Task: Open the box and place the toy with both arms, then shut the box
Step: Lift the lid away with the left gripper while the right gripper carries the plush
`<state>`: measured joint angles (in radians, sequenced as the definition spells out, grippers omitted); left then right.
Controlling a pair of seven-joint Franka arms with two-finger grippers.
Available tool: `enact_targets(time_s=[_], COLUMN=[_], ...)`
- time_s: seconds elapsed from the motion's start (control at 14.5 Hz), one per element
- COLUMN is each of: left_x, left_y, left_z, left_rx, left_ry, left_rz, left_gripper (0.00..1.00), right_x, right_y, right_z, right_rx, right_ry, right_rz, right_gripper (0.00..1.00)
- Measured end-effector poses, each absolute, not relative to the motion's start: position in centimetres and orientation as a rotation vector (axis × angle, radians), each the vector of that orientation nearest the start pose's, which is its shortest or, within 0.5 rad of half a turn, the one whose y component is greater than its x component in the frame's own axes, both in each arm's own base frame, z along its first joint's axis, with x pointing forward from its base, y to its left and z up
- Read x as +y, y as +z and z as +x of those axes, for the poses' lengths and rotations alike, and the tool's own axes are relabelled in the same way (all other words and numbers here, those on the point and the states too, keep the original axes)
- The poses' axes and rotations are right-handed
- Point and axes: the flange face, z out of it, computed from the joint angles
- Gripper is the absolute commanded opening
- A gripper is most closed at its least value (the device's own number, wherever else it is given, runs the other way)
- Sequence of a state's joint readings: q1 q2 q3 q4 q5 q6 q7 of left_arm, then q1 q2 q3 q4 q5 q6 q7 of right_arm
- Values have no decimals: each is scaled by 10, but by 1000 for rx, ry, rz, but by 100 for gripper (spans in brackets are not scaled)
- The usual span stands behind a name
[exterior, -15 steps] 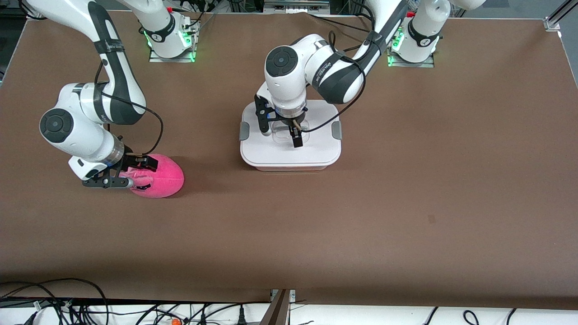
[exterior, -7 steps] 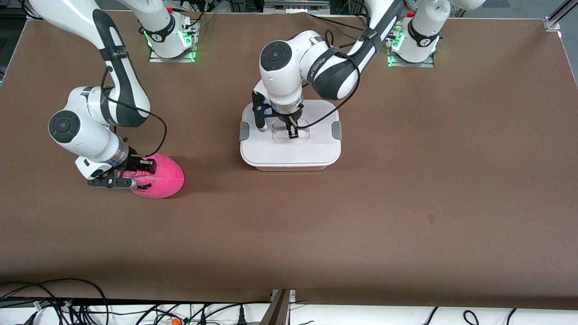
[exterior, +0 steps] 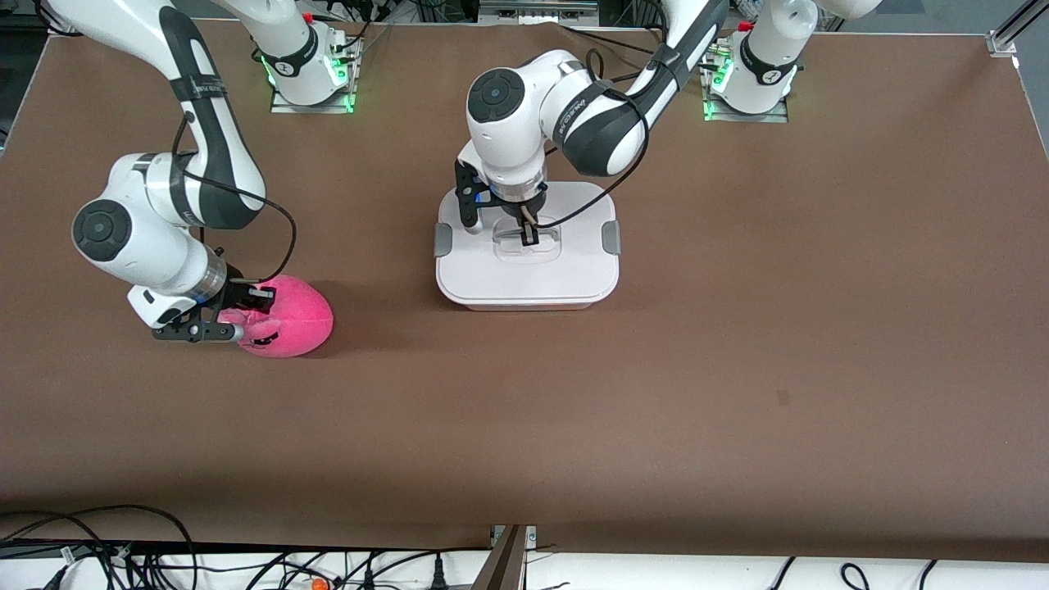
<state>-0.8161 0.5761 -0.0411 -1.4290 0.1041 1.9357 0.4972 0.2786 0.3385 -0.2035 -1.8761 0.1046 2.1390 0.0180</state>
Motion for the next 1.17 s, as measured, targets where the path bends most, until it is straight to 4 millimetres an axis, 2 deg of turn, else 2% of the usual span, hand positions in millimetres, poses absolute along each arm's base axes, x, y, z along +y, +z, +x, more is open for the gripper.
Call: enact_targets(time_s=[0.14,0.28,0.48,0.69,0.83,0.89,1.03,1.17], left_x=[-525,-524,-520,-502,-477,-459,-413,-355], left_y=[356,360,378,408,436,453,487,516], left_z=[471,469,466,471,478,484,503,529], left_rx=[1956,1954,1945,1904,1850,1814,1767,1775], left_ry=[79,87,100,123,173,199,230,231], left_rz=[-2349,-2348,-2349,-2366,-2392,-2414,-2451,-2462], left_gripper=[0,0,0,0,0,0,0,0], right_x=[68,86,118,136,153,165,197,233], right_y=[361,390,416,436,444,446,452,468], right_z=[623,626,626,625,620,616,604,589], right_rx=[-44,-99,-179,-231,-290,-342,-503,-724], right_ry=[163,174,181,204,224,242,283,323], right_rz=[-3115,-3108,-3104,-3100,-3094,-3089,-3069,-3038], right_gripper=[0,0,0,0,0,0,0,0])
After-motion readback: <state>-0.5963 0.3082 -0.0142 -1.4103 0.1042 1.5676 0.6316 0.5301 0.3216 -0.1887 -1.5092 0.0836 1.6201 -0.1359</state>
